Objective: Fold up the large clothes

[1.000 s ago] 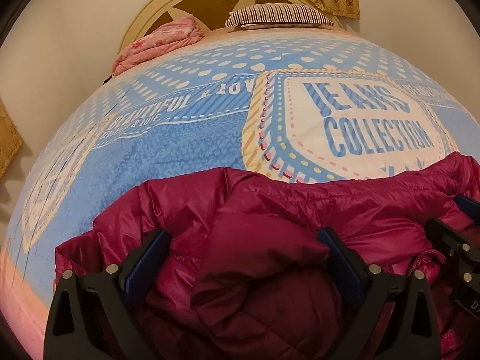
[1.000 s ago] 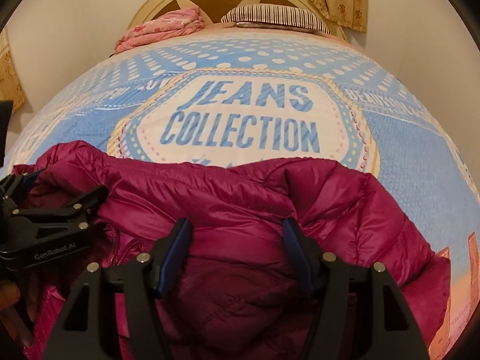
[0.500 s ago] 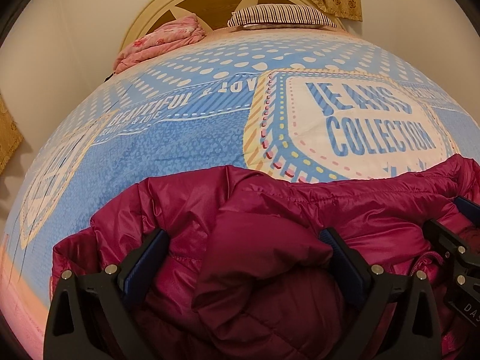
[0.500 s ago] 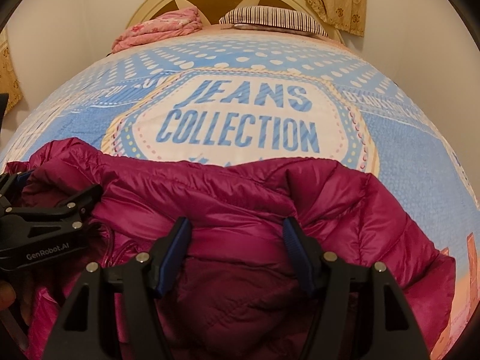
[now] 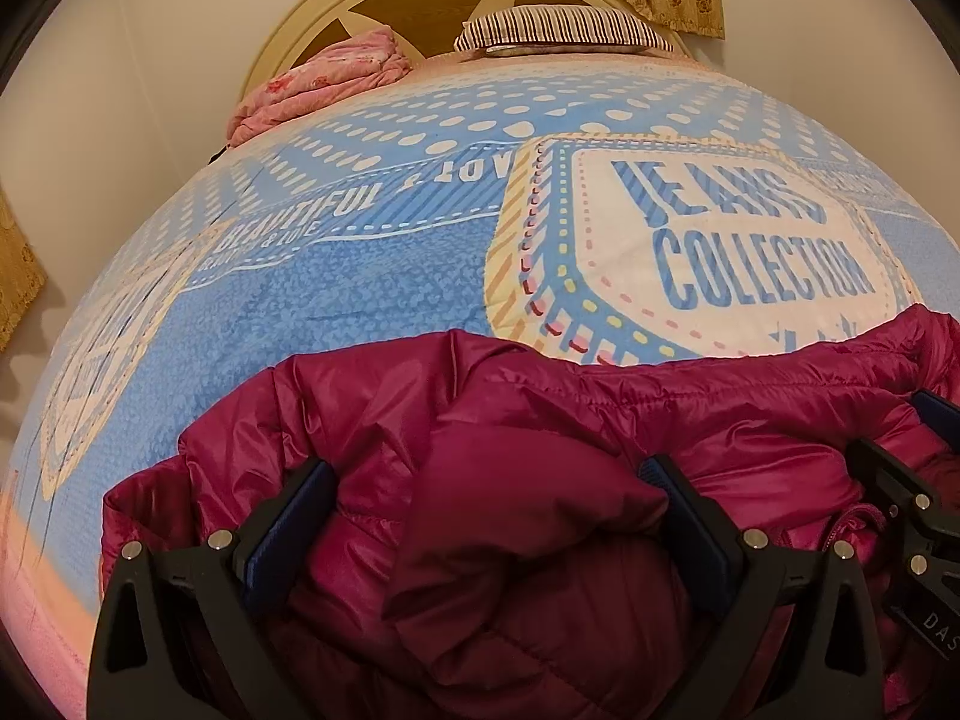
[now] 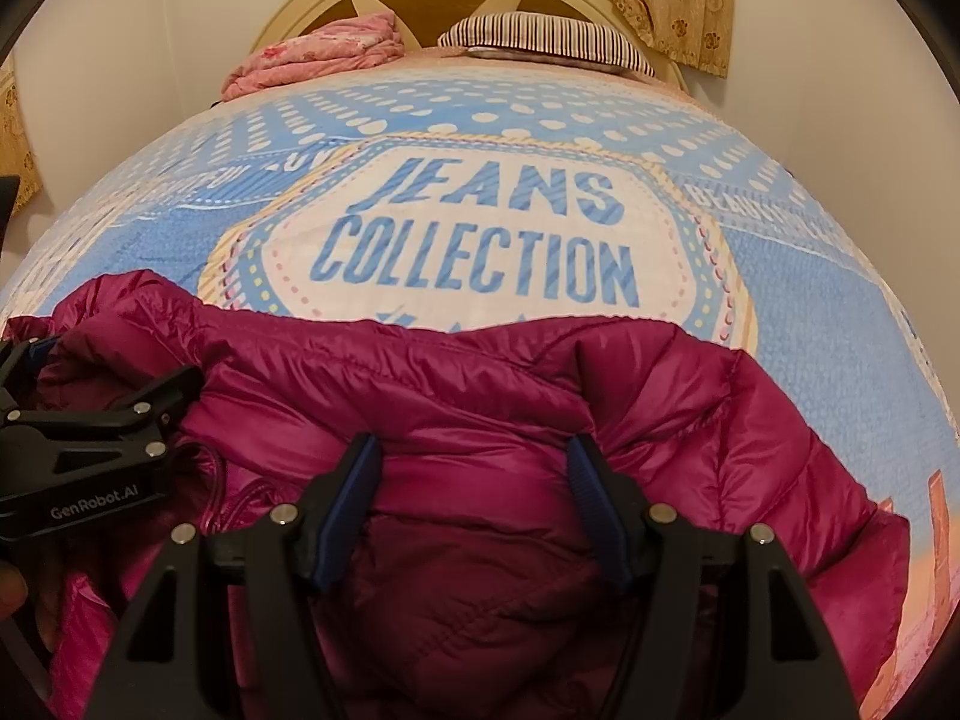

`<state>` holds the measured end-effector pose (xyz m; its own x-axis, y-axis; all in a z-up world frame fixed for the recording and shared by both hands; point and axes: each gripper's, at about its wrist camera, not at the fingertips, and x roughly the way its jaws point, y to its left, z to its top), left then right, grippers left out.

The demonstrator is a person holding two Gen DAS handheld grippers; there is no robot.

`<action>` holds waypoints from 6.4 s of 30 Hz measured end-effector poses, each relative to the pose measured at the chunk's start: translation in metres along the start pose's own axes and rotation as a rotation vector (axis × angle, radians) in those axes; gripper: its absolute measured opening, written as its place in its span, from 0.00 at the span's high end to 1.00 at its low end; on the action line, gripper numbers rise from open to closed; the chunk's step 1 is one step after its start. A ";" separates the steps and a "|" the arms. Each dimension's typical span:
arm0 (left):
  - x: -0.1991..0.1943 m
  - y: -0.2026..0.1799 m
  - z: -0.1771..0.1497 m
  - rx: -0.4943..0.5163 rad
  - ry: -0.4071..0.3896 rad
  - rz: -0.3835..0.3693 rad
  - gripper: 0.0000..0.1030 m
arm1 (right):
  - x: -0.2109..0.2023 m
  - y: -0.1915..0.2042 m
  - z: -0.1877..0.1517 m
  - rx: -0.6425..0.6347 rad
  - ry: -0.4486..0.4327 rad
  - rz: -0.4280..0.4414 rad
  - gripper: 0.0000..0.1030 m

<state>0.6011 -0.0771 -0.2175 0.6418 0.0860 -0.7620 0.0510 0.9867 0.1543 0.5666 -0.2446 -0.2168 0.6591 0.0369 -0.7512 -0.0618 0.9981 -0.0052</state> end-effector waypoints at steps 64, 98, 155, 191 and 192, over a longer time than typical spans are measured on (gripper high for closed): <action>-0.285 0.104 -0.352 -0.043 -0.031 0.078 0.01 | -0.275 -0.050 -0.319 0.113 0.047 0.043 0.14; -0.497 0.129 -0.370 0.035 -0.406 -0.295 0.97 | -0.488 -0.038 -0.326 0.058 -0.332 0.140 0.93; -0.140 0.047 -0.147 -0.061 -0.147 0.435 0.04 | -0.161 0.007 -0.128 -0.028 -0.151 -0.112 0.27; -0.104 0.041 -0.141 -0.033 -0.016 0.380 0.01 | -0.124 -0.007 -0.130 0.073 -0.004 -0.085 0.24; -0.104 0.041 -0.141 -0.034 -0.015 0.380 0.01 | -0.124 -0.007 -0.130 0.074 -0.003 -0.083 0.23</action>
<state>0.4287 -0.0260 -0.2204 0.6216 0.4446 -0.6450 -0.2178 0.8890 0.4028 0.3882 -0.2626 -0.2096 0.6618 -0.0463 -0.7482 0.0486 0.9986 -0.0189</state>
